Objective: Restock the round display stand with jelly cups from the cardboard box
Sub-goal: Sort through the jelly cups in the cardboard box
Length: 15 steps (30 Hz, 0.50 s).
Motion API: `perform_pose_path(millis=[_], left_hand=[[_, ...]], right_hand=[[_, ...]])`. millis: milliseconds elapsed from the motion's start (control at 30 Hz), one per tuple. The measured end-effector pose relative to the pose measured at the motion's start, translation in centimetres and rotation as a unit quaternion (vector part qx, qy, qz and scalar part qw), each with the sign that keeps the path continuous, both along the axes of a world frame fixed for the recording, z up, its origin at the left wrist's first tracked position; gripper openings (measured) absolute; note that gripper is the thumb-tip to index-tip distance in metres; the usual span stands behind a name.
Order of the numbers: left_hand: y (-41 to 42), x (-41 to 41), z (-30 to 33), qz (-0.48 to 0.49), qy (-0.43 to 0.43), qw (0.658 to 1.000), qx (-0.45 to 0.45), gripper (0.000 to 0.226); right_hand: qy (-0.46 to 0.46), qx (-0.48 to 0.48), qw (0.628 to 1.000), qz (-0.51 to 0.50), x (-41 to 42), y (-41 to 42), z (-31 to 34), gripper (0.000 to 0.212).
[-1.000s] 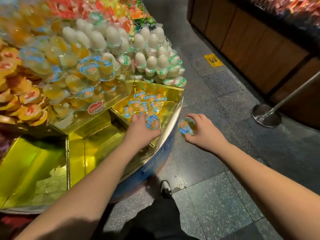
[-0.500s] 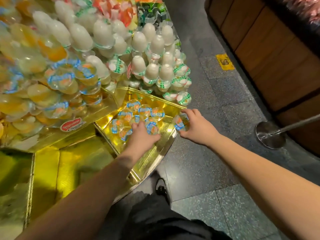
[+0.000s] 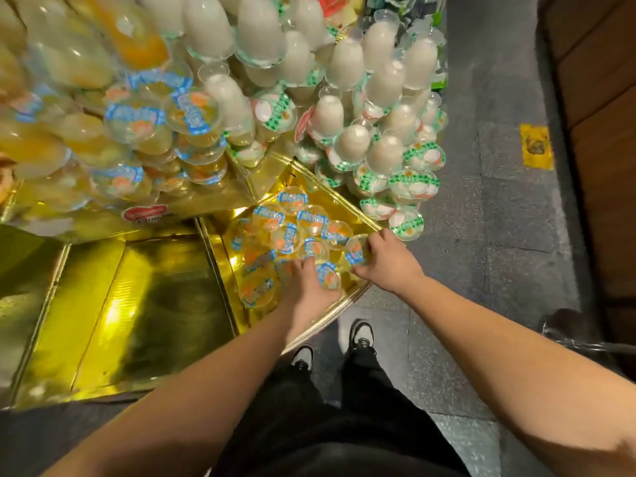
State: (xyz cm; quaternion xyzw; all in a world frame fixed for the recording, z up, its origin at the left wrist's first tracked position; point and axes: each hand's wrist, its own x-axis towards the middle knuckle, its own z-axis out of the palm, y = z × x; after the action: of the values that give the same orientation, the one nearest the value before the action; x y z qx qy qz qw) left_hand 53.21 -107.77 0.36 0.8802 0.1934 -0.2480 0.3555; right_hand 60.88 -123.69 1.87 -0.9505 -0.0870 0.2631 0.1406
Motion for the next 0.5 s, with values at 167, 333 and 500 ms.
perform_pose_path(millis=[167,333,500], left_hand=[[-2.1,1.1,-1.9,0.04,0.034,0.999,0.003,0.08],[-4.0,2.1,-3.1,0.078,0.083,0.993,0.013,0.089],[-5.1,3.3,-4.2,0.165,0.115,0.979,-0.028,0.088]], right_hand=[[0.035,-0.02,0.998,0.056,2.0,-0.4,-1.8,0.057],[0.087,-0.061,0.988,0.113,3.4,-1.2,-3.5,0.058],[0.096,-0.078,0.983,0.135,4.0,-0.9,-4.7,0.063]])
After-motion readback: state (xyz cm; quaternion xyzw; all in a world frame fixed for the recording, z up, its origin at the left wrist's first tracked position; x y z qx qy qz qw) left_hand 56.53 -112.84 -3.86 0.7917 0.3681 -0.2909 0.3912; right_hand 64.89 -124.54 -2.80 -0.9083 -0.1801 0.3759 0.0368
